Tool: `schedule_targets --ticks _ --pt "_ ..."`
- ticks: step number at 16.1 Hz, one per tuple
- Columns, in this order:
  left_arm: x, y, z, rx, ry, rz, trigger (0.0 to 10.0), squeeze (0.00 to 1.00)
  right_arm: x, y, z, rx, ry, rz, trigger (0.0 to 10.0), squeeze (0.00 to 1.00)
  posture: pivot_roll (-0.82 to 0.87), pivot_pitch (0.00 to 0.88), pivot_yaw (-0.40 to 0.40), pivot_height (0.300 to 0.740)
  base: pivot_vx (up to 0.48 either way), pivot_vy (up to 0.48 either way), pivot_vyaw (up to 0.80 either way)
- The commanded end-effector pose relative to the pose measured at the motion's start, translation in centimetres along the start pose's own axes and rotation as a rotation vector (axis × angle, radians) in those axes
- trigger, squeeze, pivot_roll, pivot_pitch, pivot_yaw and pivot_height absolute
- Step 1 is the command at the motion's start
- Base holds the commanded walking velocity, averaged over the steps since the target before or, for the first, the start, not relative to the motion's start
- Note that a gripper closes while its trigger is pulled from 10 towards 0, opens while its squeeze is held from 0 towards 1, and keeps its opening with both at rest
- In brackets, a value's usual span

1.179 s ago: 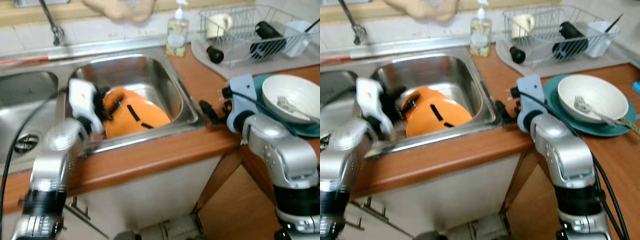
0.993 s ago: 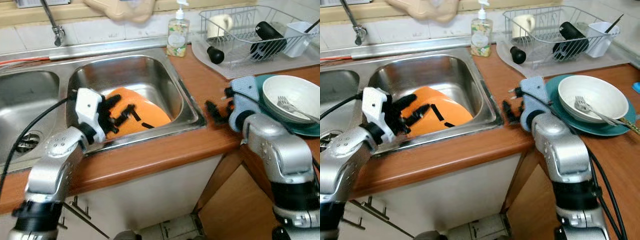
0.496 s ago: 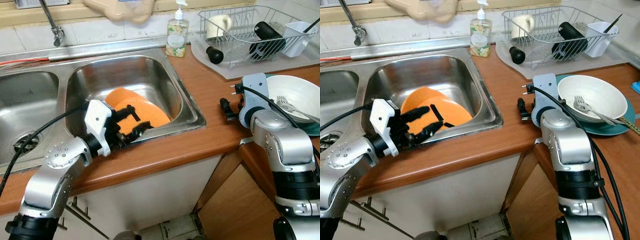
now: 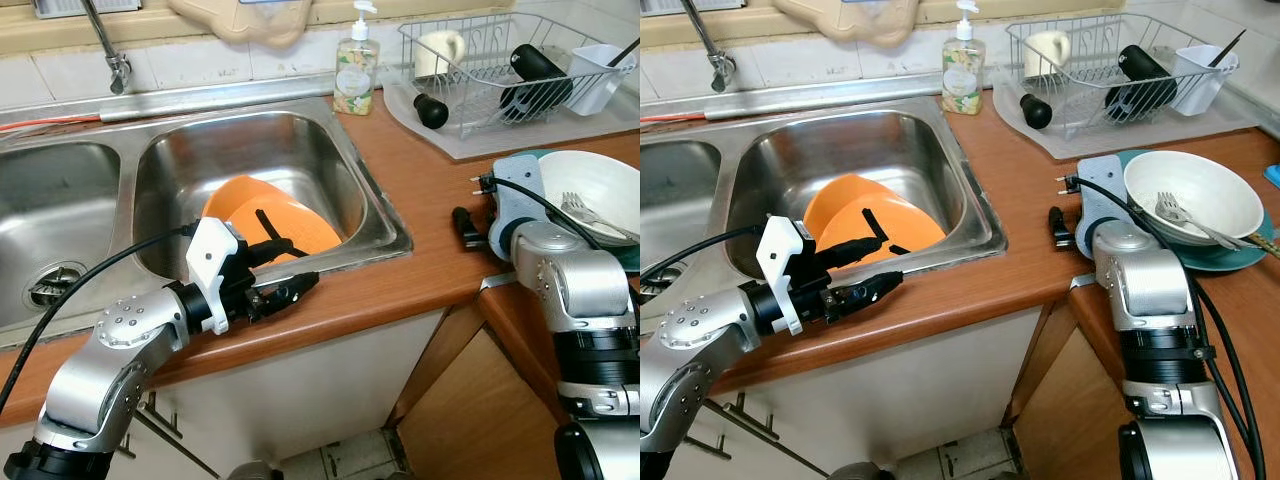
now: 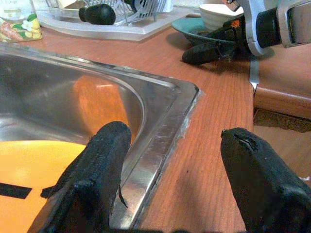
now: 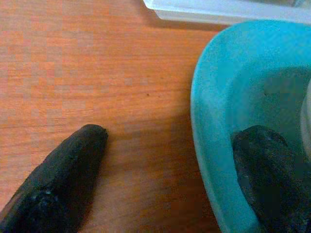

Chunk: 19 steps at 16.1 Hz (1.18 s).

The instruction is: Kitchen organization

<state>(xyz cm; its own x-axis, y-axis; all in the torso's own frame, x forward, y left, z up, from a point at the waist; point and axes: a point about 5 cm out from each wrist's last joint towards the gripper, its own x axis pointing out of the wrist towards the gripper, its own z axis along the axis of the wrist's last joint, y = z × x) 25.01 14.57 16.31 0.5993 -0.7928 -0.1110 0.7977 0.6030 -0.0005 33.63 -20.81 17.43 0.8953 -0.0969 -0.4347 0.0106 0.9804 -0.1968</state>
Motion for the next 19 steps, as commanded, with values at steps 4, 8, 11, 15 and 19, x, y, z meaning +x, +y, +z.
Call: schedule_targets --ticks 4,8,11,15,19 --pt "-0.3 -0.1 0.3 0.015 0.008 -0.01 10.0 0.0 -0.5 1.9 0.4 0.067 0.06 0.164 10.0 0.0 -0.03 0.0 0.032 0.74 0.0 0.0 0.0" --pt "-0.3 0.1 0.5 0.022 0.009 -0.008 10.0 0.0 -1.9 5.0 1.1 0.06 0.079 0.321 10.0 0.0 -0.03 0.0 0.035 0.74 0.0 0.0 0.0" --pt "-0.4 0.2 0.5 0.027 0.013 -0.006 10.0 0.0 -2.6 6.5 1.3 0.055 0.08 0.395 10.0 0.0 -0.03 0.0 0.035 0.74 0.0 0.0 0.0" --pt "-0.4 0.6 0.5 0.037 0.015 0.02 10.0 0.0 -3.2 9.1 1.4 0.044 0.063 0.523 10.0 0.0 -0.02 0.0 0.032 0.74 0.0 0.0 0.0" --pt "-0.4 1.1 0.5 0.051 0.018 0.059 10.0 0.0 -3.7 10.9 1.7 0.016 0.02 0.619 10.0 0.0 -0.02 0.0 0.031 0.74 0.0 0.0 0.0"
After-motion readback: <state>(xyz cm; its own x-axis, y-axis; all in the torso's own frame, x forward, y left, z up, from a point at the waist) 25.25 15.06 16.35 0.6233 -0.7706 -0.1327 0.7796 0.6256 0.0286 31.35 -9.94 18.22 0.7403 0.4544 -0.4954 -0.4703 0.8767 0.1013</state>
